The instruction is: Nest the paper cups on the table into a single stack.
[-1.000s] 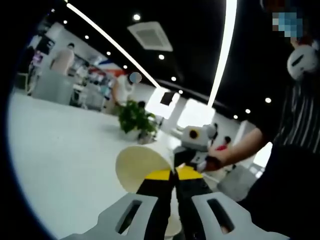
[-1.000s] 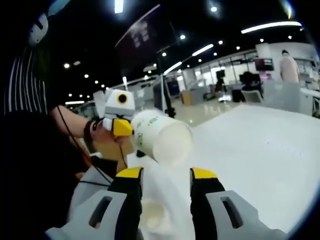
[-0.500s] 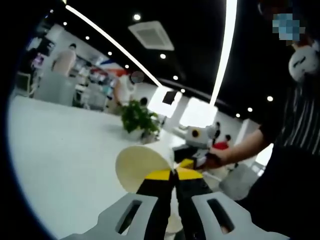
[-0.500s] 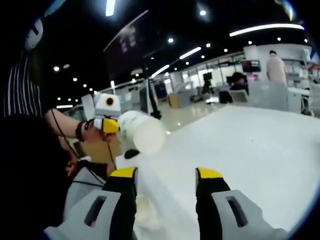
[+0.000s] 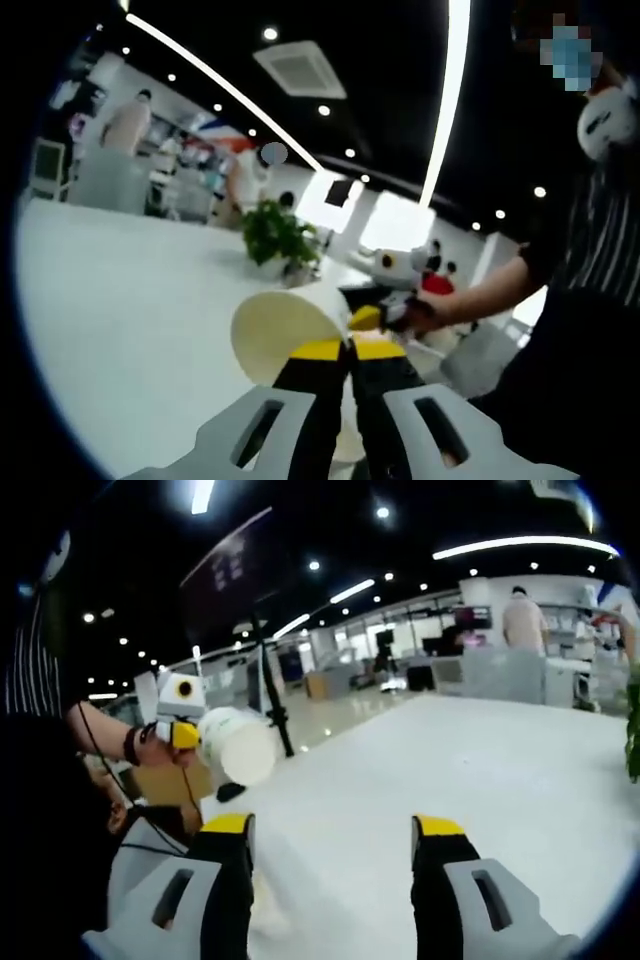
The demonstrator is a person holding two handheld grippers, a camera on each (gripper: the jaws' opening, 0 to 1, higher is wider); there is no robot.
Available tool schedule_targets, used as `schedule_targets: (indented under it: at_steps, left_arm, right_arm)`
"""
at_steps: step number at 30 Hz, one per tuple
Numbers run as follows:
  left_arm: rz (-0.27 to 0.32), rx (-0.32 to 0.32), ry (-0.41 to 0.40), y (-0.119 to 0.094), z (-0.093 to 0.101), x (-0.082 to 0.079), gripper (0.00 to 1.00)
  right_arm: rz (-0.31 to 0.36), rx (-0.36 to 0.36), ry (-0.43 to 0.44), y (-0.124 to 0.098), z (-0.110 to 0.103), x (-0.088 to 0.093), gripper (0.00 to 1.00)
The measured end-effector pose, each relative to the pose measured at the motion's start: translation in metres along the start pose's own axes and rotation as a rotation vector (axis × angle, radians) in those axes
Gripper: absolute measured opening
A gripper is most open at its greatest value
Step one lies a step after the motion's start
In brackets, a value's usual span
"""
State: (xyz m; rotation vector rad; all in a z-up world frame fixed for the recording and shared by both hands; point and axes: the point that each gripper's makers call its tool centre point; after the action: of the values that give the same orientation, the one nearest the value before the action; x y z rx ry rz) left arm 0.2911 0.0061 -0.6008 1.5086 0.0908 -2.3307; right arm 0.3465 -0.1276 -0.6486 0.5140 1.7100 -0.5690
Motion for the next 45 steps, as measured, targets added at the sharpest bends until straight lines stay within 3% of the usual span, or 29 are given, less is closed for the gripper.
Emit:
schedule_targets:
  at_steps: [8,24,33,45]
  left_arm:
    - [-0.008,0.007,0.010,0.001,0.002,-0.001,0.00]
    - [-0.043,0.021,0.054,0.001,0.008,-0.008,0.00]
    - [-0.053,0.025,0.066,0.002,0.010,-0.010,0.00]
    - [-0.150,0.047,0.119,0.004,0.018,-0.007,0.00]
  right_arm:
    - [-0.009,0.022,-0.017,-0.005,0.009,0.001,0.68]
    - [-0.028,0.141,-0.104,-0.007,0.037,0.005,1.00]
    - [-0.043,0.141,-0.111,-0.007,0.038,0.007,1.00]
    - [-0.032,0.156,-0.093,-0.008,0.040,0.011,0.98]
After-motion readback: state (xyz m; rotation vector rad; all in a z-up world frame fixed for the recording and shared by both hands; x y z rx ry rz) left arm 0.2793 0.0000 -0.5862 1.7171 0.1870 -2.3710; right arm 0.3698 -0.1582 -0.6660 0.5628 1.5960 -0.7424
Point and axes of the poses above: the point that each gripper's makers call its tool centre point, and the gripper's own axes: y roughly forward along the fingers, z roughly to its right, x roughly out of its underside, and after that the axes turned 11 degrees about z, right-handed
